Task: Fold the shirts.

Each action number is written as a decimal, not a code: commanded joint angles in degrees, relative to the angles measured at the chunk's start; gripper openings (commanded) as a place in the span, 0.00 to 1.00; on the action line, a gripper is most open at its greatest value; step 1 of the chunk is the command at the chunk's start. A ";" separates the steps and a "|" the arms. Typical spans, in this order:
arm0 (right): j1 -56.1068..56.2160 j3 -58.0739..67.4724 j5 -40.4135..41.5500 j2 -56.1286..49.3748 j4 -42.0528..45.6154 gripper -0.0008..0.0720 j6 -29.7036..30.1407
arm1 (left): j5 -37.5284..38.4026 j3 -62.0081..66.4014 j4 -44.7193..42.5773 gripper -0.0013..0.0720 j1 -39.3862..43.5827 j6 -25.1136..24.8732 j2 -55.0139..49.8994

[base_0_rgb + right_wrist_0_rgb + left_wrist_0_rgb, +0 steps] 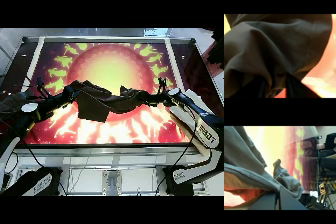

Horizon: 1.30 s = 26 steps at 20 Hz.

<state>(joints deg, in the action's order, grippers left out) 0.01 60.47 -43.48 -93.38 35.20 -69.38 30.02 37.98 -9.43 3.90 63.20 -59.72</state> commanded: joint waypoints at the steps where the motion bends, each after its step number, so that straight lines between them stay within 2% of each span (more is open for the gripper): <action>1: 0.09 0.04 1.95 -0.55 -7.43 0.06 8.13 | -0.02 0.07 -0.09 0.03 -0.02 -0.26 0.04; 5: -0.35 0.20 3.58 -0.39 -14.67 0.05 14.25 | -0.68 0.07 -0.04 0.03 -0.04 -2.45 0.04; 8: -1.38 3.17 -0.33 0.92 -11.89 0.05 15.26 | -0.76 0.72 -0.02 0.03 -0.55 -3.52 0.17; 10: -1.97 6.56 -4.02 4.28 -5.77 0.05 15.08 | -0.02 3.48 -0.02 0.03 -0.72 -6.82 1.79; 12: -2.16 9.64 -7.87 10.51 3.80 0.05 11.93 | 0.33 7.56 -0.22 0.03 -0.72 -10.80 5.68; 16: -2.16 14.40 -16.68 29.40 26.93 0.05 2.60 | 1.33 17.35 -9.62 0.03 -0.72 -10.38 17.94; 17: -2.14 15.65 -17.81 34.97 31.87 0.05 0.96 | 1.20 19.52 -12.52 0.03 -0.72 -9.27 21.20; 19: -2.14 18.36 -17.66 44.59 38.69 0.05 -1.53 | 0.79 23.98 -19.06 0.03 -0.72 -4.02 26.99; 21: -2.16 22.18 -16.39 51.80 41.99 0.05 -1.88 | 1.68 28.65 -25.14 0.03 -0.70 1.18 30.58; 23: -2.16 25.51 -14.49 54.36 42.66 0.05 -1.86 | 3.08 33.07 -30.67 0.03 -0.70 3.37 31.17; 24: -2.14 26.36 -13.66 53.96 42.64 0.05 -1.86 | 3.06 33.90 -34.34 0.03 -0.70 6.27 30.40; 26: -2.12 26.40 -13.90 50.01 41.77 0.05 -3.26 | 6.38 33.94 -46.36 0.03 -0.70 16.57 26.77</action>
<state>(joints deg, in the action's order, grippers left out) -2.15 84.84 -58.00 -43.22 74.37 -70.70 33.21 69.30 -40.49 3.25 68.14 -31.51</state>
